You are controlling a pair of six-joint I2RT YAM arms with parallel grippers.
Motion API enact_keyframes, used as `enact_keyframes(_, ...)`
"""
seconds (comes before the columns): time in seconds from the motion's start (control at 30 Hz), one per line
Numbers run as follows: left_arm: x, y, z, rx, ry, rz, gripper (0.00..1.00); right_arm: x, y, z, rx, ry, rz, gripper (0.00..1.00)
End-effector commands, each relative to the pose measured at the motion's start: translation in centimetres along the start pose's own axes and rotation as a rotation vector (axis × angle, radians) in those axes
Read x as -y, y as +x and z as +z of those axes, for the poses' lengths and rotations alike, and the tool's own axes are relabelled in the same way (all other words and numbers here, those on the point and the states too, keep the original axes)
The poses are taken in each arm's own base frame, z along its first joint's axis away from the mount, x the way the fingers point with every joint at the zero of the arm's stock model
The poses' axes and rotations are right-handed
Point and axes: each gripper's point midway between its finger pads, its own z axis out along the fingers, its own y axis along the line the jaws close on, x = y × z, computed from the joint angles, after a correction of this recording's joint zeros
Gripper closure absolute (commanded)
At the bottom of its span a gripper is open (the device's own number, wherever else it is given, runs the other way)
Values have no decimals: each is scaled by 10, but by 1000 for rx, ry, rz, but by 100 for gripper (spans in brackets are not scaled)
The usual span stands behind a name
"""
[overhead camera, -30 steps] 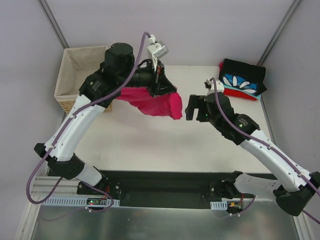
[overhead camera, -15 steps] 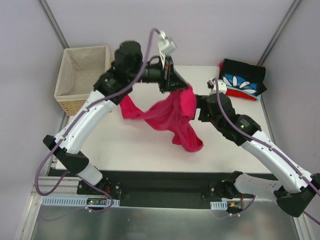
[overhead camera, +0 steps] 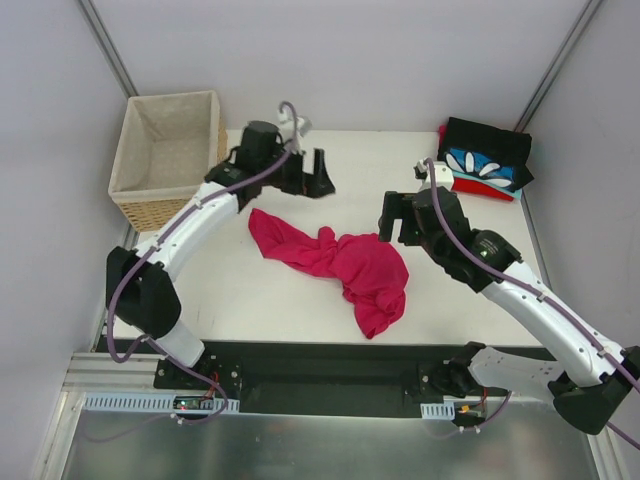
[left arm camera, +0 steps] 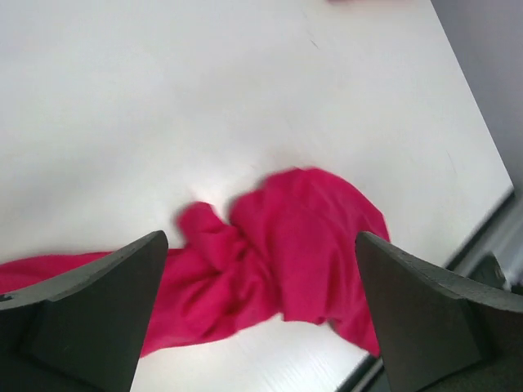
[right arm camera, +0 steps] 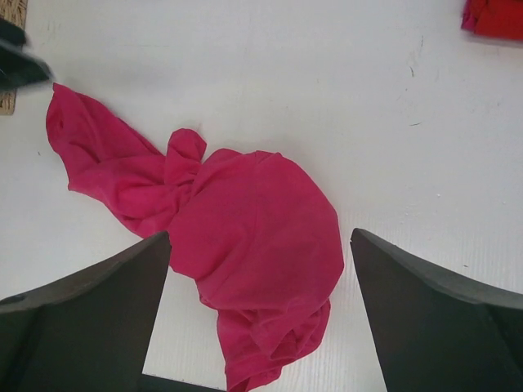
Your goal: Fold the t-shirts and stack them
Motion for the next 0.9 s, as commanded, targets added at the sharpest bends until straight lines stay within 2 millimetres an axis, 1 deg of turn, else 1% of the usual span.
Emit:
enact_keyframes(0.0,-36,-53,-60,149,-198,-29,1,-6,-2,6,8,-15,4,4)
enact_keyframes(0.03,-44,-43,-65,123,-238,-53,1,-8,-2,6,6,-20,5,4)
enact_keyframes(0.07,-54,-38,-69,117,-277,-74,1,-10,-1,9,0,-20,1,3)
enact_keyframes(0.1,-62,-26,-71,99,-310,-114,1,-11,-1,9,-1,-27,7,3)
enact_keyframes(0.13,-65,-20,-81,97,-340,-145,1,-13,0,10,-3,-29,5,3)
enact_keyframes(0.2,-85,-12,-95,107,-439,-223,1,-15,2,12,-12,-35,6,3)
enact_keyframes(0.23,-91,-6,-105,91,-483,-248,1,-16,2,13,-12,-38,5,3)
enact_keyframes(0.27,-102,-7,-114,105,-548,-263,1,-18,3,13,-15,-42,3,3)
enact_keyframes(0.3,-110,-13,-125,121,-590,-278,1,-20,5,14,-18,-45,1,3)
enact_keyframes(0.33,-117,-10,-131,105,-629,-286,1,-22,5,15,-19,-49,0,3)
enact_keyframes(0.37,-126,-13,-140,114,-681,-281,1,-24,6,15,-22,-55,-1,3)
enact_keyframes(0.4,-136,-20,-149,131,-723,-289,1,-26,7,17,-25,-56,-4,3)
enact_keyframes(0.47,-146,-18,-159,122,-761,-309,1,-30,10,17,-33,-63,-10,4)
enact_keyframes(0.53,-156,-12,-165,113,-775,-347,1,-32,12,18,-38,-64,-18,4)
enact_keyframes(0.6,-165,-1,-166,89,-789,-376,1,-30,13,18,-38,-56,-23,3)
enact_keyframes(0.63,-172,1,-169,91,-809,-388,1,-31,13,19,-39,-56,-24,3)
enact_keyframes(0.7,-183,7,-170,76,-838,-406,1,-31,12,19,-38,-55,-27,3)
enact_keyframes(0.83,-203,11,-179,78,-890,-447,1,-33,13,19,-43,-61,-35,3)
enact_keyframes(0.87,-210,10,-185,88,-910,-462,1,-33,12,19,-42,-58,-35,3)
